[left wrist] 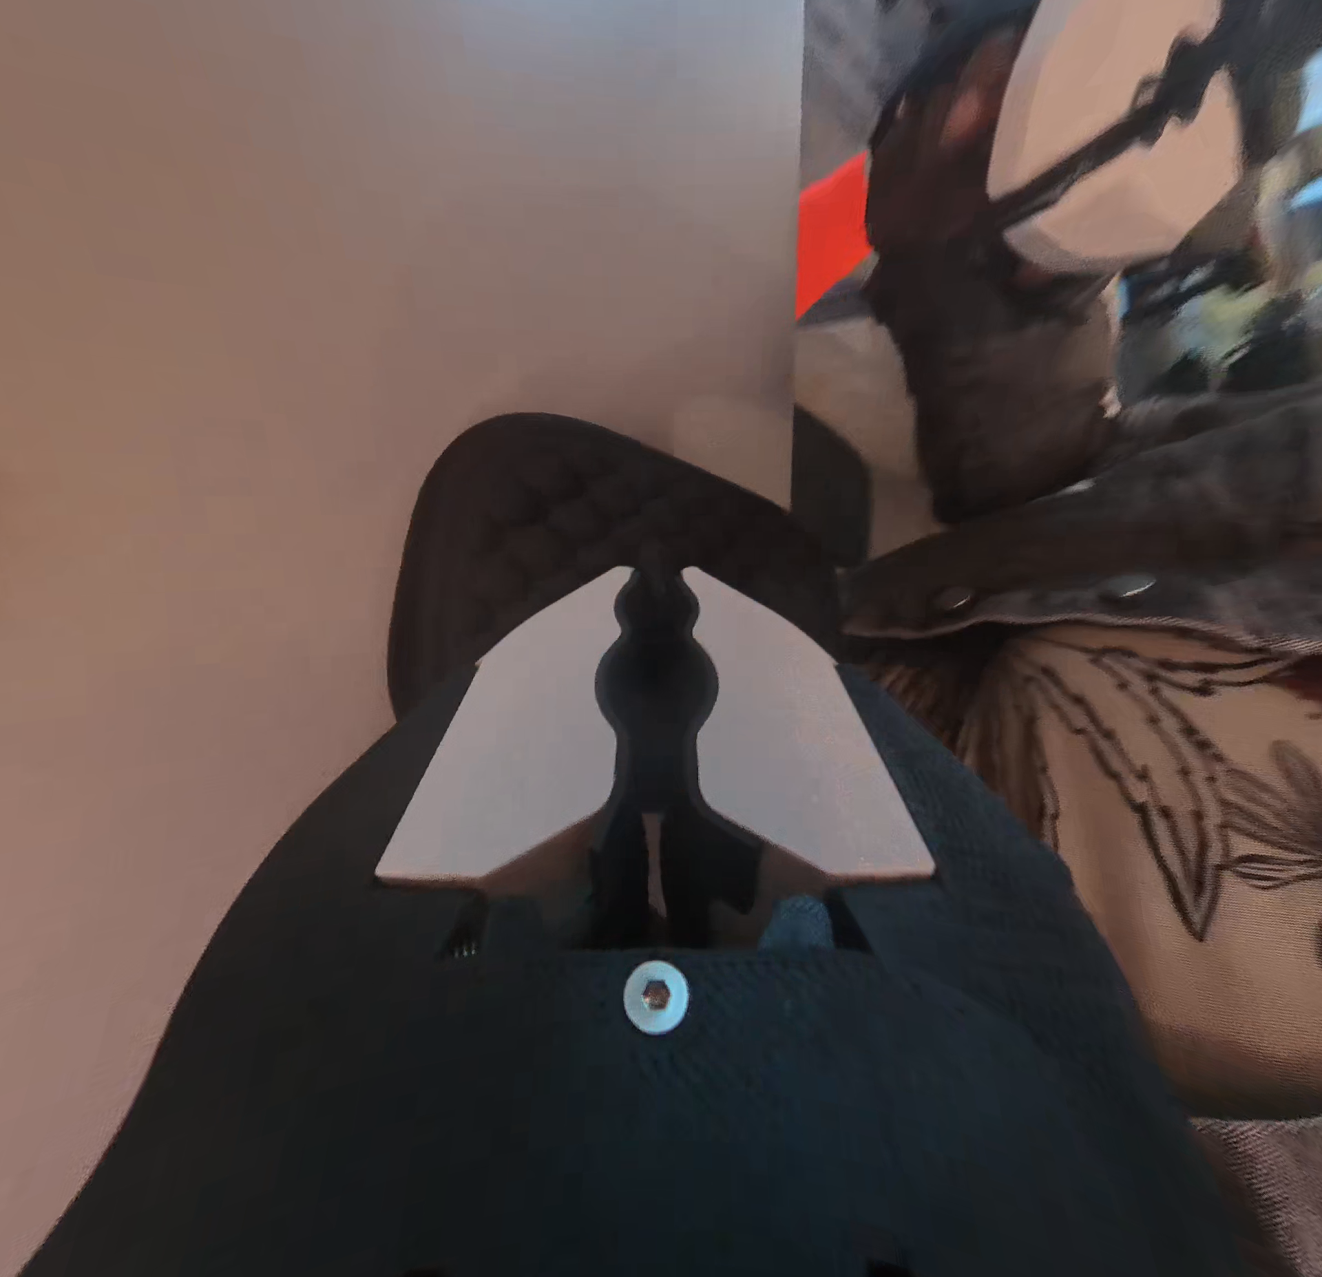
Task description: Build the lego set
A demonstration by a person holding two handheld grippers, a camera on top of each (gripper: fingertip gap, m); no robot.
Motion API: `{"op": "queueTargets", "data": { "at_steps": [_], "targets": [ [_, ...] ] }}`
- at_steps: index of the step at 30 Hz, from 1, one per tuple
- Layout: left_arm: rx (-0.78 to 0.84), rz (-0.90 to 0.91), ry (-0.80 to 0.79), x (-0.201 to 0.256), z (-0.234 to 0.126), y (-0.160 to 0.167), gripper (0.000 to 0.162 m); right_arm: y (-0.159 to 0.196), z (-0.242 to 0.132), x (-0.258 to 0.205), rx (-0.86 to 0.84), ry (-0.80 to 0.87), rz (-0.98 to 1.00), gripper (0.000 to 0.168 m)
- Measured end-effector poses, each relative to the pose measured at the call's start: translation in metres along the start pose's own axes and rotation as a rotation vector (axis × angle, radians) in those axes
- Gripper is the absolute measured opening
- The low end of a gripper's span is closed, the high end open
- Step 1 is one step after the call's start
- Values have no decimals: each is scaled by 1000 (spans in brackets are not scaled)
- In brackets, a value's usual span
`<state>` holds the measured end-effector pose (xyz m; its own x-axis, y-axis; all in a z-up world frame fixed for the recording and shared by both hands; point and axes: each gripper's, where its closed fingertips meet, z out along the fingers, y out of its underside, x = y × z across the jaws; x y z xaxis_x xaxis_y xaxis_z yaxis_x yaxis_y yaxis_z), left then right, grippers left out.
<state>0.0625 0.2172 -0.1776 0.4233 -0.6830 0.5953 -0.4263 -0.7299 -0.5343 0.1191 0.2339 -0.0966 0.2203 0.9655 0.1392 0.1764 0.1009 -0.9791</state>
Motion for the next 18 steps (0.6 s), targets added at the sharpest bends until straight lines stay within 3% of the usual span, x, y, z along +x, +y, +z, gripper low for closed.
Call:
{"op": "queueTargets", "data": {
  "at_steps": [1, 5, 8, 11, 14, 18],
  "targets": [
    [34, -44, 16, -4, -1, 0, 9, 1, 1, 1, -2, 0, 2, 0],
    [53, -130, -28, -25, -2, 15, 26, 4, 3, 4, -6, 0, 10, 0],
    [96, -93, -16, -21, -6, 15, 42, 6, 4, 6, -9, 0, 17, 0],
    [63, 124, -164, -32, -19, 20, 62, 9, 5, 7, -16, -5, 26, 0],
    [22, 457, -328, -47, -32, 19, 70, 15, 9, 5, -27, -25, 48, 0],
    [68, 777, -224, -40, -24, 10, 70, 18, 17, -2, -16, -77, 86, 0]
  ]
}}
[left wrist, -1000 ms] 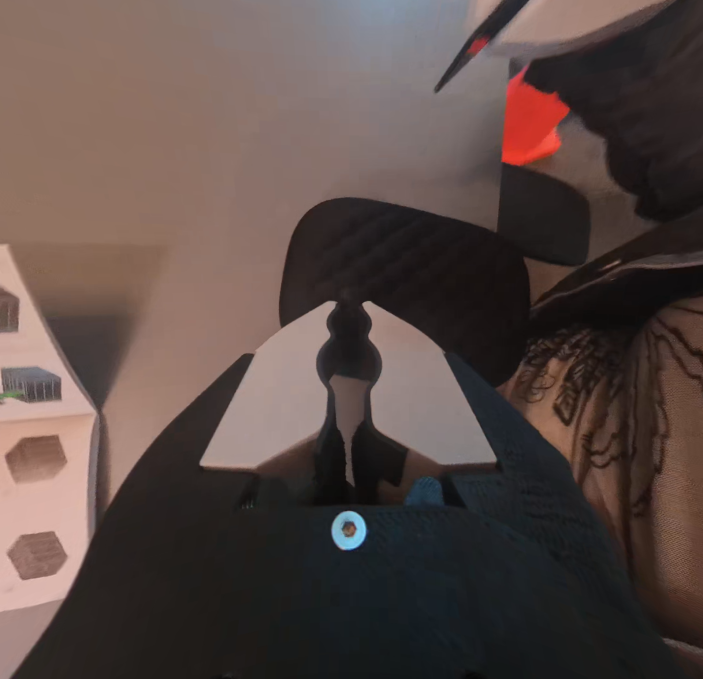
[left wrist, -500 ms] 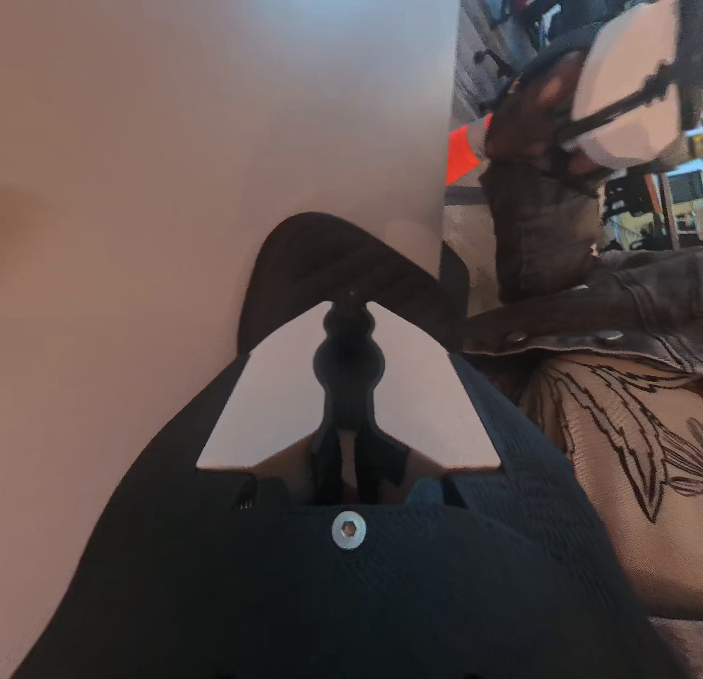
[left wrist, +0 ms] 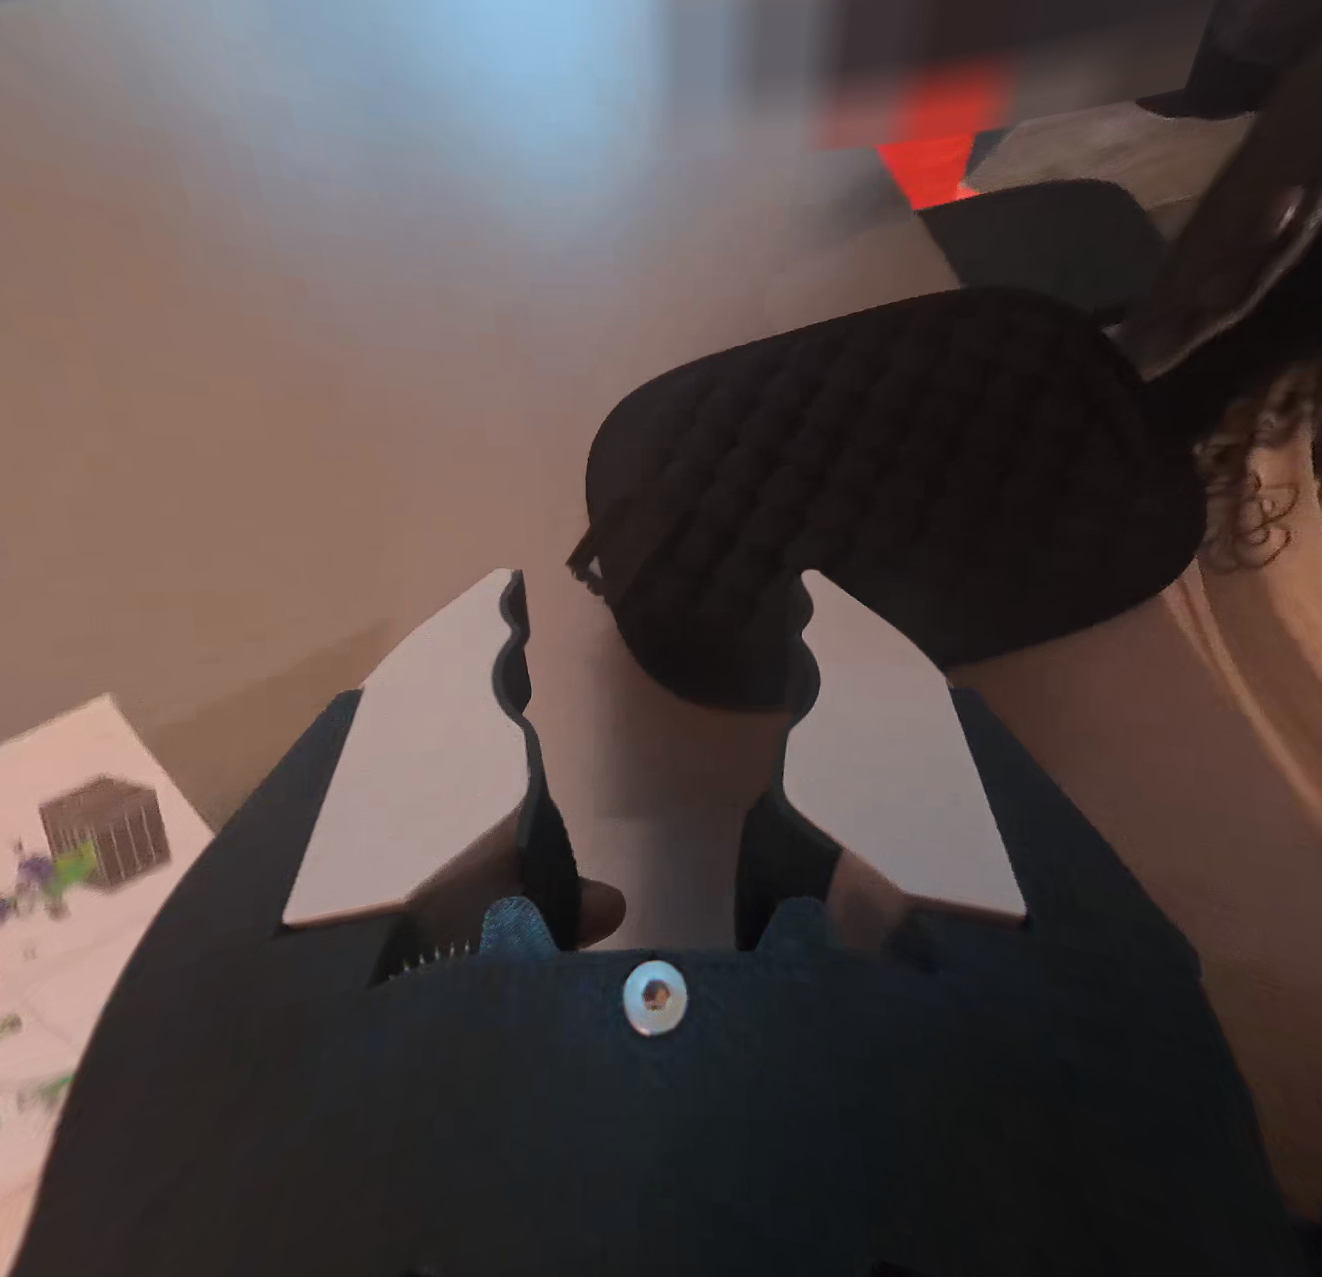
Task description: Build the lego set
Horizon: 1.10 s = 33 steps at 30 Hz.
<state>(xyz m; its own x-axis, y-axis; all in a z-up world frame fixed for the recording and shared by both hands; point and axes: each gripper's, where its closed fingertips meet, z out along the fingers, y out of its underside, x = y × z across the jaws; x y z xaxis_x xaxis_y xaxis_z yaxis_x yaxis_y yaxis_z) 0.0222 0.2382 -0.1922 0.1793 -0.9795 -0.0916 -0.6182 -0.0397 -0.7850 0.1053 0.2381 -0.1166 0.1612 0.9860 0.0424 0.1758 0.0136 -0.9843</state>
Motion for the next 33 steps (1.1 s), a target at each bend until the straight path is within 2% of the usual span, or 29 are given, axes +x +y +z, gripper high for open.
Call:
{"op": "queueTargets", "data": {
  "at_steps": [2, 4, 6, 9, 11, 14, 17, 21, 23, 24, 28, 30, 33],
  "targets": [
    [45, -22, 53, -9, 8, 0, 69, 0, 3, 0, 0, -11, 9, 0],
    [65, -127, 158, -12, 17, 2, 68, -1, 6, 1, -7, -16, 6, 0],
    [42, -211, 210, -18, 25, 7, 60, -2, 8, 2, -14, -22, -2, 0],
    [75, -196, 201, -27, 16, 1, 51, -4, 8, 3, -16, -19, -7, 0],
    [41, -96, 146, -33, 6, 1, 46, -4, 7, 5, -15, -14, -3, 0],
    [-145, 242, 89, -45, -5, 11, 48, -3, 6, 7, -10, -17, 7, 0],
    [-300, 484, 203, -51, -5, 11, 53, -7, 7, 6, 5, -32, 11, 0],
    [-512, 602, 422, -59, 8, 29, 62, -18, 3, 3, 30, -25, -14, 0],
    [-541, 642, 502, -55, 19, 34, 63, -22, -1, 2, 35, -15, -20, 0],
    [-532, 649, 530, -53, 24, 33, 62, -23, -3, 2, 34, -8, -24, 0],
    [-511, 611, 600, -42, 26, 36, 38, -23, -11, 0, 29, 16, -35, 0],
    [-524, 538, 561, -42, 22, 39, 28, -21, -13, -2, 35, 17, -25, 0],
    [-581, 339, 479, -36, 11, 46, 29, -16, -11, -3, 39, 6, 9, 0]
  ]
}}
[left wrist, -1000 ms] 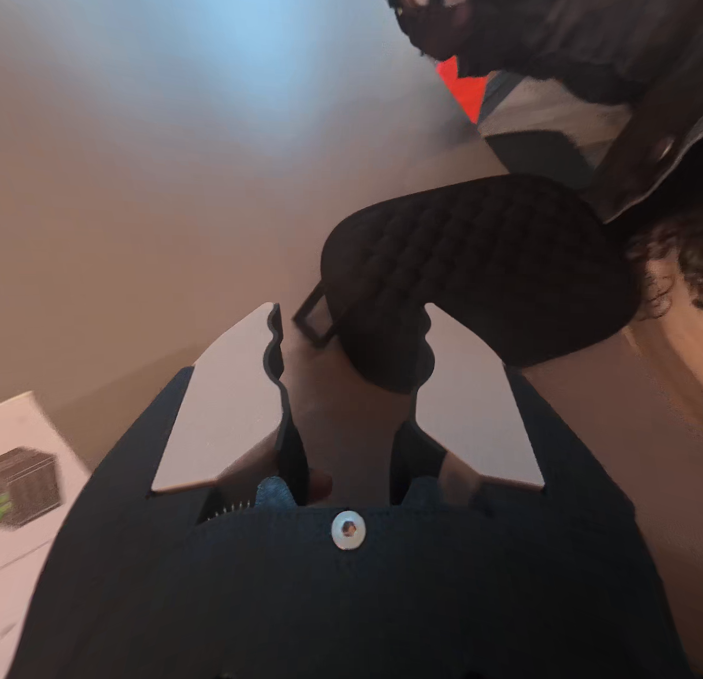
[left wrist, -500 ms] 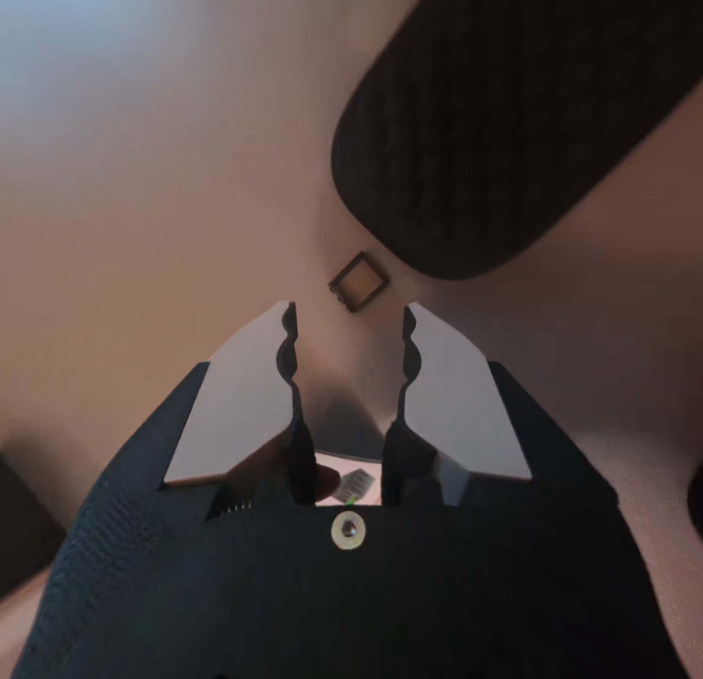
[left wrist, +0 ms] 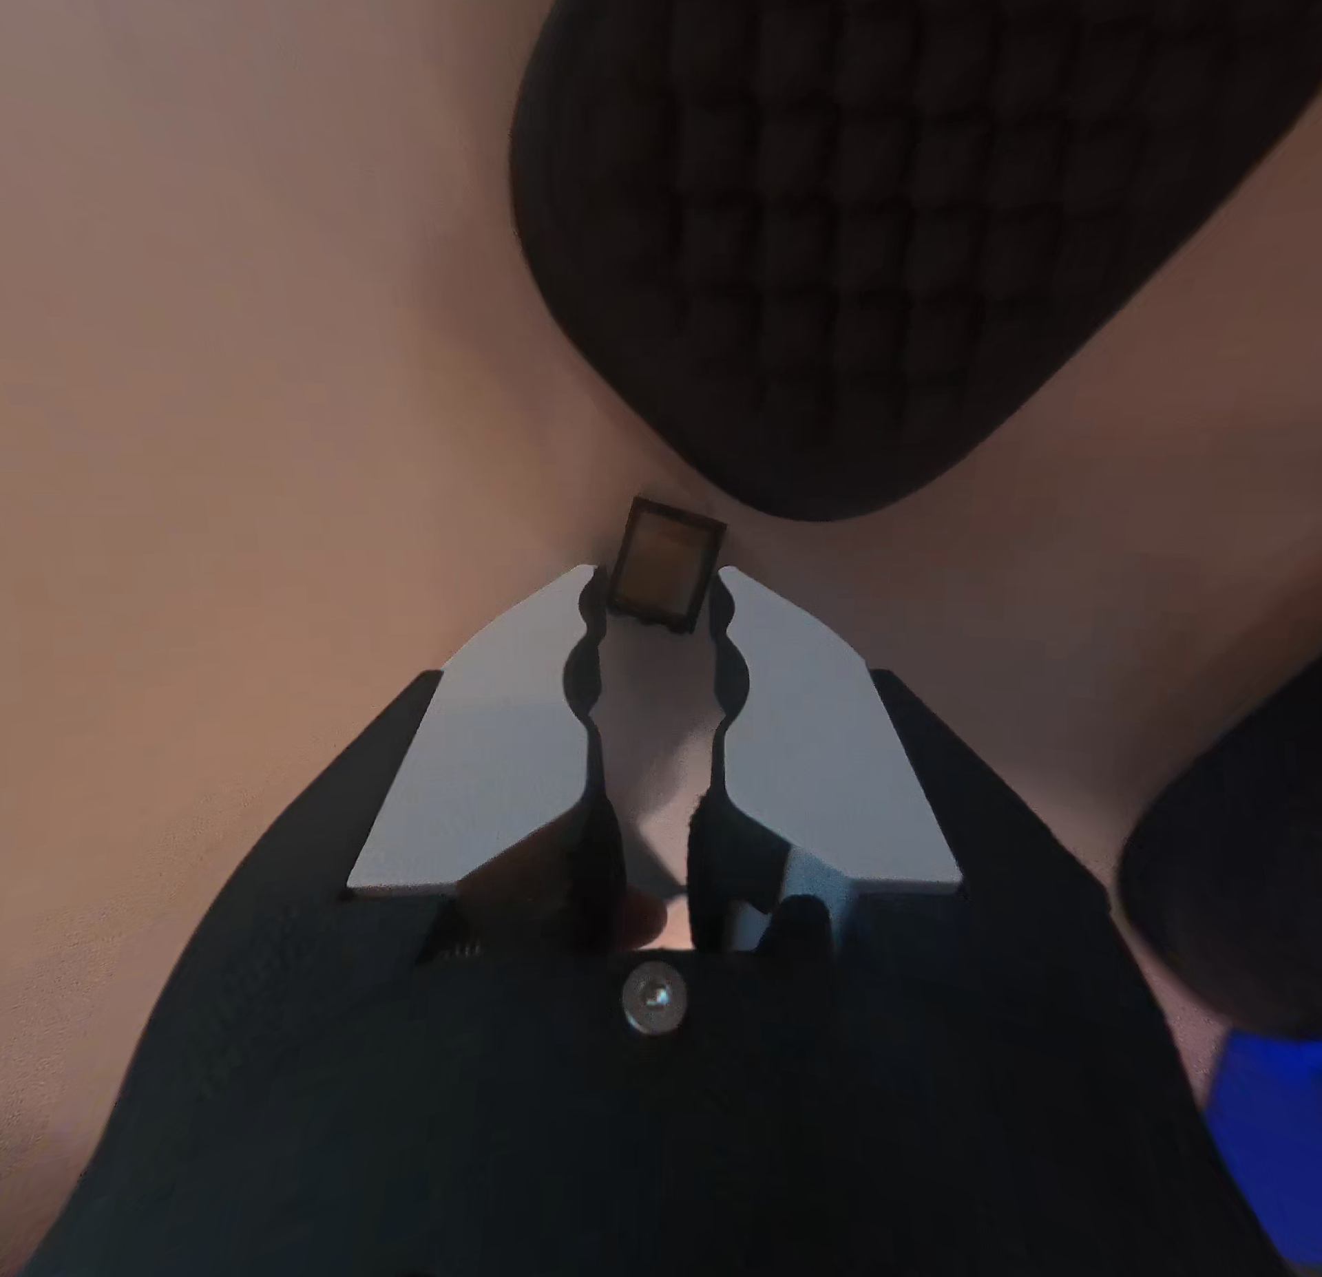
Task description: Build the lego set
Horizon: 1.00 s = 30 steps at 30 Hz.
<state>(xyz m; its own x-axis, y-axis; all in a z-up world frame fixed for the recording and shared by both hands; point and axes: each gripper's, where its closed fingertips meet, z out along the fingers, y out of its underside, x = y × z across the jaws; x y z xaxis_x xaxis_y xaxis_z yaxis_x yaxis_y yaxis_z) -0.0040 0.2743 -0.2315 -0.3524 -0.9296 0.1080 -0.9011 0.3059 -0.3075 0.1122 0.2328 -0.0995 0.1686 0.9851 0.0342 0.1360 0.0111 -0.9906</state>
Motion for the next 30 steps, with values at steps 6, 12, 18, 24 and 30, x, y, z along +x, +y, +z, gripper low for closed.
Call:
{"op": "queueTargets", "data": {
  "at_steps": [6, 12, 18, 24, 30],
  "targets": [
    [163, -294, -163, 14, -2, 10, 36, 10, 15, -6, -1, -52, 34, 0],
    [314, -469, -378, 18, -16, 15, 28, 6, 37, -12, 13, -90, 73, 0],
    [818, -455, -333, 64, -49, -56, 27, 11, 53, -19, 35, -191, 226, 0],
    [616, -257, -297, 76, -13, -66, 28, 26, 45, -25, -86, -246, 264, 0],
    [426, 207, -154, 76, 8, -78, 29, 50, 44, -45, -325, -429, 200, 0]
  ]
}}
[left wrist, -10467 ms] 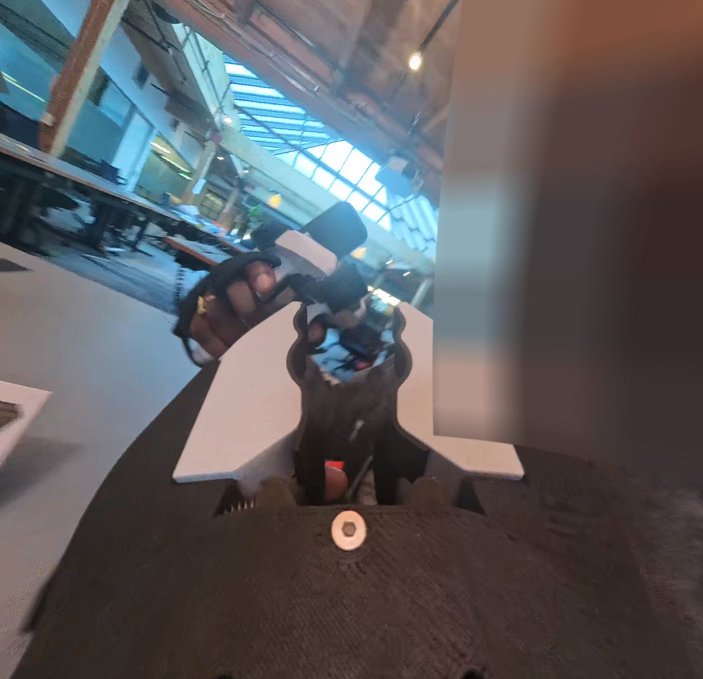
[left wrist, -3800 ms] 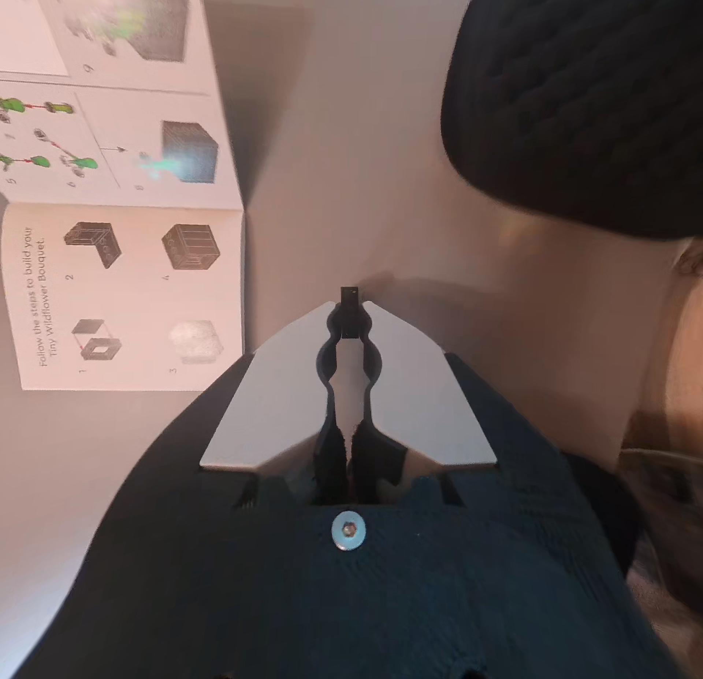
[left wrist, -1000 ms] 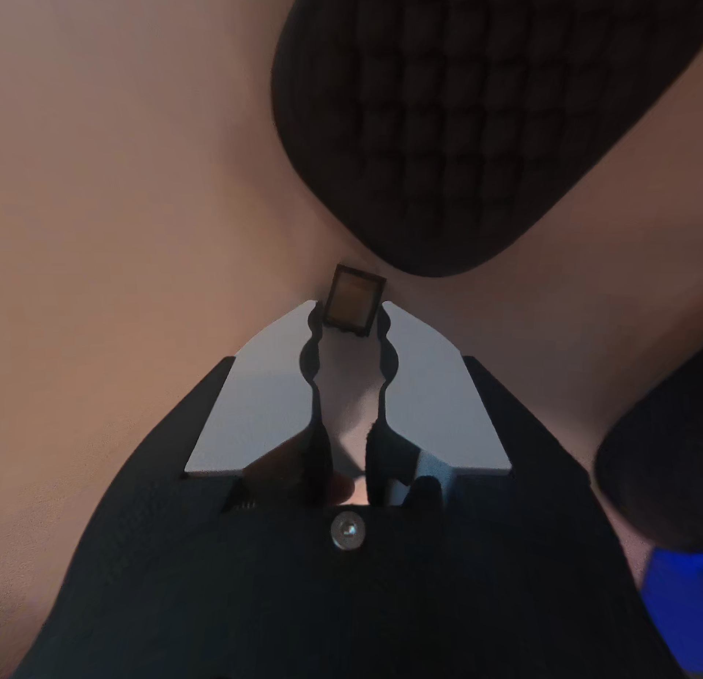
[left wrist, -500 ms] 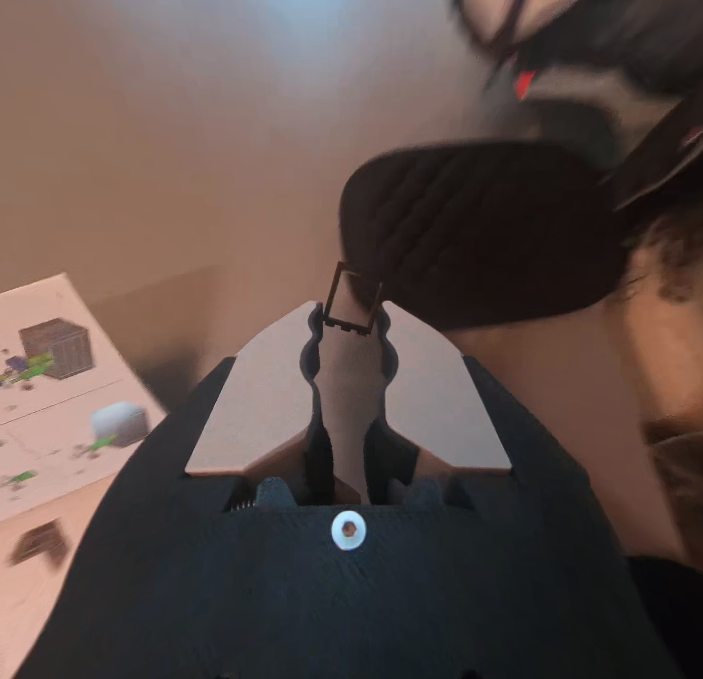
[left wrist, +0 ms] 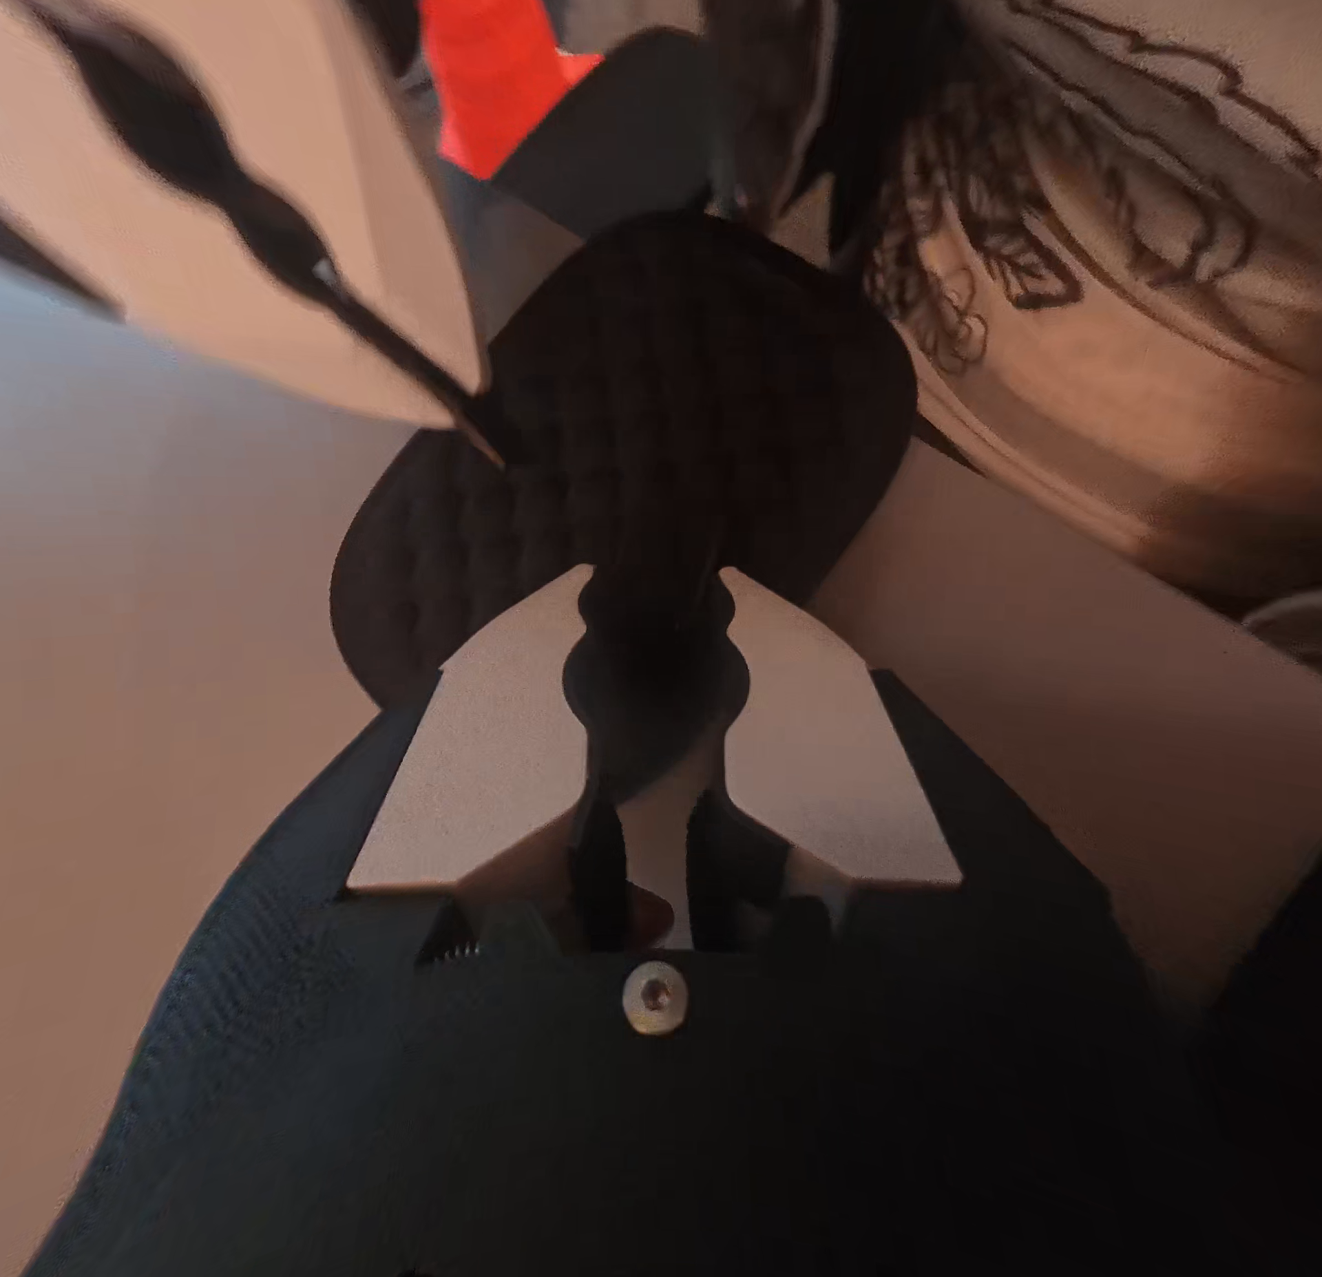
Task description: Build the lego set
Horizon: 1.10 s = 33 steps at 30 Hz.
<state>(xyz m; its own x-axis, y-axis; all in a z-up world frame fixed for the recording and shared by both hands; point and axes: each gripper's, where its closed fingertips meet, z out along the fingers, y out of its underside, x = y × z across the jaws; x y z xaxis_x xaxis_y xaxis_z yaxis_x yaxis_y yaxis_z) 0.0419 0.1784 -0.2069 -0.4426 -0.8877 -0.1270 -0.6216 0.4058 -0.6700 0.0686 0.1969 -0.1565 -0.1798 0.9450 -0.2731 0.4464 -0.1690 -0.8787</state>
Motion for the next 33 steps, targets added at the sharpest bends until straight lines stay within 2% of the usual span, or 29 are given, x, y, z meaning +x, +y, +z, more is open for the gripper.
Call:
{"op": "queueTargets", "data": {
  "at_steps": [3, 5, 7, 9, 11, 14, 16, 19, 24, 27, 30, 33],
  "targets": [
    [-16, 81, 68, -1, 2, -5, 31, 7, 3, -1, -71, -59, 13, 0],
    [-46, 43, 31, -7, 0, -3, 58, 12, 2, -1, -96, -83, 18, 1],
    [-16, -55, -26, -9, -8, -3, 60, 18, 1, 3, -113, -78, 27, 1],
    [-14, -209, -174, -17, -20, 7, 61, 25, 1, 5, -126, -70, 40, 1],
    [-20, -482, -300, -13, -31, 17, 61, 30, 1, 7, -127, -58, 48, 0],
    [196, -868, -427, 0, -23, -2, 62, 35, 2, 10, -117, -37, 53, 0],
    [259, -944, -459, 8, -8, -12, 59, 37, 7, 11, -124, -38, 53, 0],
    [189, -898, -466, 11, 1, -8, 48, 37, 14, 8, -146, -50, 46, 0],
    [174, -691, -281, 7, 0, -7, 24, 38, 21, -4, -176, -31, 34, 1],
    [114, -653, -222, -5, -9, 6, 26, 37, 18, -4, -169, 14, 65, 0],
    [71, -698, -254, -7, -18, 13, 31, 37, 9, -6, -158, 35, 76, 0],
    [85, -803, -355, 3, -20, 12, 40, 36, 2, 0, -142, 70, 77, 0]
  ]
}}
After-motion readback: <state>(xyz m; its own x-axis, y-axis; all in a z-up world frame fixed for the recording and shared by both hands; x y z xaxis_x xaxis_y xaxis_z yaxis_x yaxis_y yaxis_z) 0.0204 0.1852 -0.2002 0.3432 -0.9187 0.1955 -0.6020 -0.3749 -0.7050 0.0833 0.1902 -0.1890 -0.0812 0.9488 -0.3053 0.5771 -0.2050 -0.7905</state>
